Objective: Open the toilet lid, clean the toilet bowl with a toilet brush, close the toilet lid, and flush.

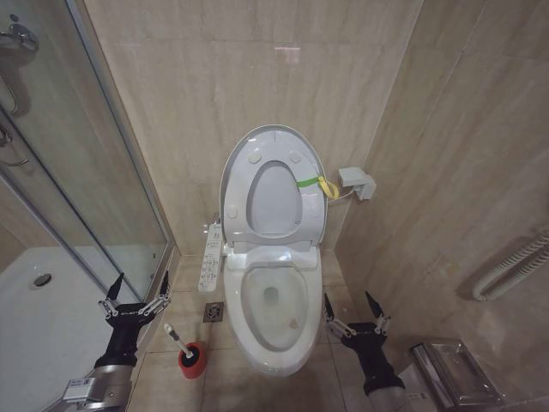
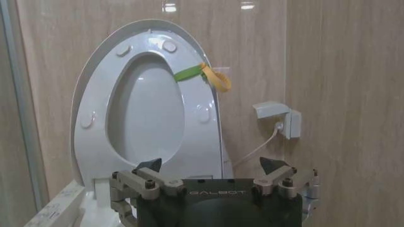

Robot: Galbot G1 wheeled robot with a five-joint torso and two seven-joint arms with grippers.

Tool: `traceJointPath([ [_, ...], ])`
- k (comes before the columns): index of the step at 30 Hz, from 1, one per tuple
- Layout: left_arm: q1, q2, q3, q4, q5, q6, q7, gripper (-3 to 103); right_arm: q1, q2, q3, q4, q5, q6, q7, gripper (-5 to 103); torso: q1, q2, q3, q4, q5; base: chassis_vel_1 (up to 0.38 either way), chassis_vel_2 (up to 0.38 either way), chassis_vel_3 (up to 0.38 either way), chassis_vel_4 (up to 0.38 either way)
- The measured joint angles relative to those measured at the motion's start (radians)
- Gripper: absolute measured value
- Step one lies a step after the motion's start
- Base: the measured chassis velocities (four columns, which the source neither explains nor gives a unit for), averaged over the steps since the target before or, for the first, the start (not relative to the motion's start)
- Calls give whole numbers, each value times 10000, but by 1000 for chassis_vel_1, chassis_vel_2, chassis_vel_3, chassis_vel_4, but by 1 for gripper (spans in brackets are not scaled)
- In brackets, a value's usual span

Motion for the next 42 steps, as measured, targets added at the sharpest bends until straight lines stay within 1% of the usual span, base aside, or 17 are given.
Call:
traceJointPath([
  [7, 0, 0, 0, 0, 0, 0, 0, 100, 83, -54, 169, 91, 240, -23, 13, 100, 0, 0, 0, 0, 0, 0, 0, 0, 0],
  [42, 0, 0, 0, 0, 0, 0, 0, 100, -20, -57, 93, 313, 179, -136, 15, 100, 0, 0, 0, 0, 0, 0, 0, 0, 0],
])
